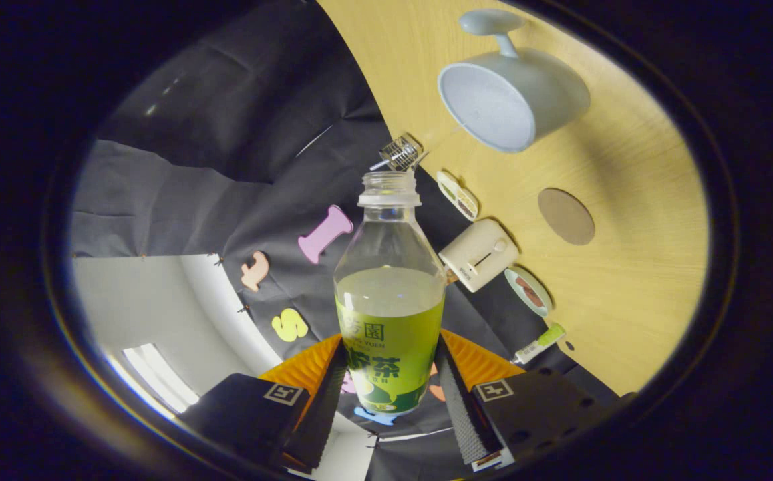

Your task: Take the bottle from table, then pour the juice into the cup, finally place the bottle on the coaster

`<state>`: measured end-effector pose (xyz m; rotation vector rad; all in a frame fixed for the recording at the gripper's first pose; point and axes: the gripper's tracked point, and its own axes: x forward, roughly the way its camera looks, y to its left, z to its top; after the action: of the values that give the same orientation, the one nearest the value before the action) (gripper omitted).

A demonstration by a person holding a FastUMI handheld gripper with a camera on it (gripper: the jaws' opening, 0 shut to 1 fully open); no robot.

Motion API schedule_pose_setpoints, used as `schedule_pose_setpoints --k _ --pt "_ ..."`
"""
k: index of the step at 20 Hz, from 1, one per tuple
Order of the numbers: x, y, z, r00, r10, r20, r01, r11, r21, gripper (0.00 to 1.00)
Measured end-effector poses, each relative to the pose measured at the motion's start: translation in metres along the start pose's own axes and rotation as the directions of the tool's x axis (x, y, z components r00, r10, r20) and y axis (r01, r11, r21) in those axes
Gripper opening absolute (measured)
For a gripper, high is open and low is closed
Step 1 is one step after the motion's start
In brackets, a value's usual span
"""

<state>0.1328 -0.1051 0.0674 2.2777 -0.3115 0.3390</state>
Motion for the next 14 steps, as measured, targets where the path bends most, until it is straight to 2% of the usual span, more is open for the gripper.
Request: schedule_pose_setpoints --k 8,11,14 --pt "0.001 0.001 -0.001 1.0 0.007 0.001 -0.007 1.0 -0.015 0.78" --pt "0.004 -0.004 -0.004 1.0 -0.011 -0.013 0.009 0.995 -0.096 0.78" --pt "-0.001 -0.013 -0.006 0.998 -0.063 -0.026 0.057 0.98 -0.193 0.78"
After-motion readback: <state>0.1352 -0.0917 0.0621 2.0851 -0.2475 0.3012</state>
